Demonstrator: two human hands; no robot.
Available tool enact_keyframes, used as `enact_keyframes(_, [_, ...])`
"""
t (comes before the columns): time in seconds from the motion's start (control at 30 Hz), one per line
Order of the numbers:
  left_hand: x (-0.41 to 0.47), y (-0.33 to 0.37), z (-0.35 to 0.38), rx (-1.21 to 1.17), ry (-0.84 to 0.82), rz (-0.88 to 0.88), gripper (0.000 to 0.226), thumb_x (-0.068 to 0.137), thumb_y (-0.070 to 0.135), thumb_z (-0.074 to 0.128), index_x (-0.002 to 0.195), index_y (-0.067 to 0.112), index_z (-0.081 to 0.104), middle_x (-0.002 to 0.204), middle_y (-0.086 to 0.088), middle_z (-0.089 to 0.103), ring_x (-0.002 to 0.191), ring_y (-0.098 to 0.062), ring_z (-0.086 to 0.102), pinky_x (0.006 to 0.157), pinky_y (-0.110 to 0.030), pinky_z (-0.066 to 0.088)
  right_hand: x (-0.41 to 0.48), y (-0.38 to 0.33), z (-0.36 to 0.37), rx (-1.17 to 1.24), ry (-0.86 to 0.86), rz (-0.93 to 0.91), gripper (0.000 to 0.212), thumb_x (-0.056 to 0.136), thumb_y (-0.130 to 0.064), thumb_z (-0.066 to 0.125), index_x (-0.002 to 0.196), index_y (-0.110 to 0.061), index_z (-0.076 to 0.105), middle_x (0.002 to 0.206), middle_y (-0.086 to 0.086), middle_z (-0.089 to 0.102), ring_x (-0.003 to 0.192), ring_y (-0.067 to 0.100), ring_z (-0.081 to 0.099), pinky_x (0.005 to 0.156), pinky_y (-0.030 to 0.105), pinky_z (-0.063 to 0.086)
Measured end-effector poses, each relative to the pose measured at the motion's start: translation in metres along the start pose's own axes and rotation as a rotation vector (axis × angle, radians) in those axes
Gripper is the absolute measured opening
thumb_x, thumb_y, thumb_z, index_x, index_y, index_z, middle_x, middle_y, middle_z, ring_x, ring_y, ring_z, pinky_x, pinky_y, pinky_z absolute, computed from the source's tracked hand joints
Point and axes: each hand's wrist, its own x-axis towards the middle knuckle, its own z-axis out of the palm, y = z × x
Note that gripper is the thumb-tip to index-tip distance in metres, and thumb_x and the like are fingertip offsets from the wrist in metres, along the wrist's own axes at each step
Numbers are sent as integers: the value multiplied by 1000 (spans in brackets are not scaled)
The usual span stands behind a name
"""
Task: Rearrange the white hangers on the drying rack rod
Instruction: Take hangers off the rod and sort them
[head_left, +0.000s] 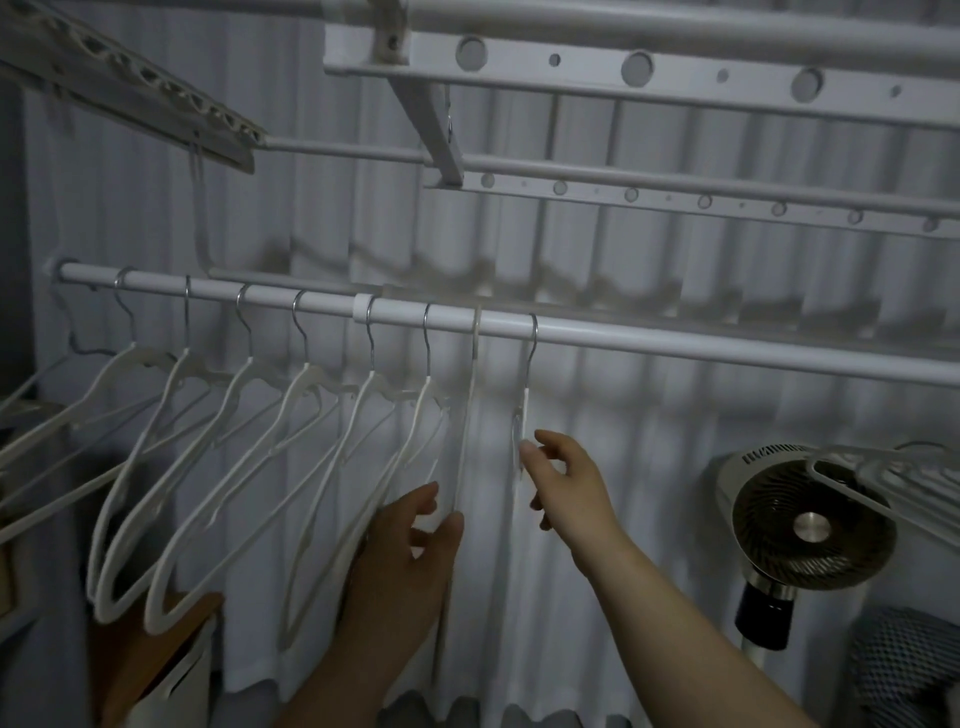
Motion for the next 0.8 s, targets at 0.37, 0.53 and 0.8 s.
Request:
enact_keyframes(0.37, [-44, 54, 23, -59, 202, 310, 32, 86, 9, 57, 76, 38, 55, 83, 20, 57, 76, 9, 57, 64, 8, 36, -17, 9, -78, 25, 61, -127, 9, 90, -18, 52, 95, -20, 58, 92, -5, 56, 66, 7, 50, 65, 17, 44])
enact_keyframes(0.53, [-80, 83, 101, -166, 84, 324, 19, 76, 25, 54, 66, 40, 61, 65, 21, 68, 71, 19, 57, 61, 5, 38, -30, 25, -178, -29, 116, -221, 13, 88, -9, 53, 86, -20, 60, 75, -13, 54, 54, -10, 51, 50, 0, 37])
enact_keyframes(0.8, [-136, 76, 274, -186, -209, -13, 33, 89, 9, 51, 67, 32, 60, 73, 13, 63, 74, -5, 57, 66, -17, 41, -35, 64, -381, -102, 401, -188, 15, 87, -6, 52, 91, -17, 61, 76, -5, 56, 67, 2, 51, 55, 1, 40])
